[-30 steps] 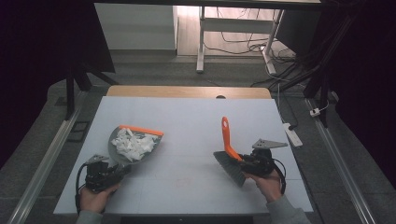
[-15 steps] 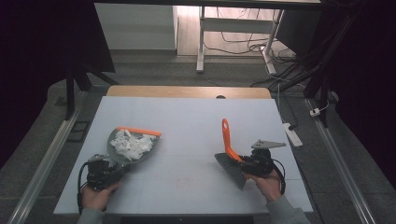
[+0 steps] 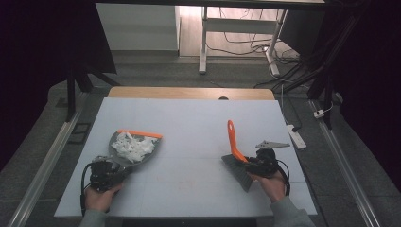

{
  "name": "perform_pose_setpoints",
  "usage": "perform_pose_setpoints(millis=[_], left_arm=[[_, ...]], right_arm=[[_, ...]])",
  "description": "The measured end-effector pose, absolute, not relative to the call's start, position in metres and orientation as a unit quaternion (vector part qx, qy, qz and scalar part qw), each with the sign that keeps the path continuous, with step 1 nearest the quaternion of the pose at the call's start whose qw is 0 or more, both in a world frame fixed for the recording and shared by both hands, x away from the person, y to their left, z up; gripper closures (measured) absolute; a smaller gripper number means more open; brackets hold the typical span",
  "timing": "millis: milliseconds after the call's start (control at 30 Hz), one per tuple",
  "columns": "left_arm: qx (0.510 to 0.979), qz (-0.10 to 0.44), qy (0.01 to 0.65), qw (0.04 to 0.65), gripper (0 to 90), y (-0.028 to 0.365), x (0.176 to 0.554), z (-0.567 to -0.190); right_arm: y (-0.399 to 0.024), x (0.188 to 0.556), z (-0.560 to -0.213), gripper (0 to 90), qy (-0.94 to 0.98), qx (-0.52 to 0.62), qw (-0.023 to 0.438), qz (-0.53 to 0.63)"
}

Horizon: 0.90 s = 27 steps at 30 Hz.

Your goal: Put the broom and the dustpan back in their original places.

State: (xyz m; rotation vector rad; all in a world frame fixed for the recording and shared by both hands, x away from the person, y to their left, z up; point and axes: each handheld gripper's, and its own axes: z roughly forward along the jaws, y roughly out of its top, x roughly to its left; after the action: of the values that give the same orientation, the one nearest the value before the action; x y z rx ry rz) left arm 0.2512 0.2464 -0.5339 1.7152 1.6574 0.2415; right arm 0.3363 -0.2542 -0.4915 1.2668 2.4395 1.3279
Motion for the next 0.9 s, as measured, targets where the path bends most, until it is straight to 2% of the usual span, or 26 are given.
perform_pose_setpoints(millis=[167,433,900], left_arm=[[0.666,0.092,0.646,0.36,61.1,0.246,0.252,-0.535],[0.667,0.089,0.648,0.357,61.0,0.245,0.254,-0.536],[0.663,0.09,0.651,0.358,58.9,0.244,0.254,-0.536]], right_arm=[[-0.26,0.341,-0.496,66.9,0.802,0.425,0.069,0.413],[-0.266,0.348,-0.501,63.8,0.804,0.437,0.072,0.397],[-0.272,0.355,-0.508,49.6,0.807,0.459,0.102,0.357]])
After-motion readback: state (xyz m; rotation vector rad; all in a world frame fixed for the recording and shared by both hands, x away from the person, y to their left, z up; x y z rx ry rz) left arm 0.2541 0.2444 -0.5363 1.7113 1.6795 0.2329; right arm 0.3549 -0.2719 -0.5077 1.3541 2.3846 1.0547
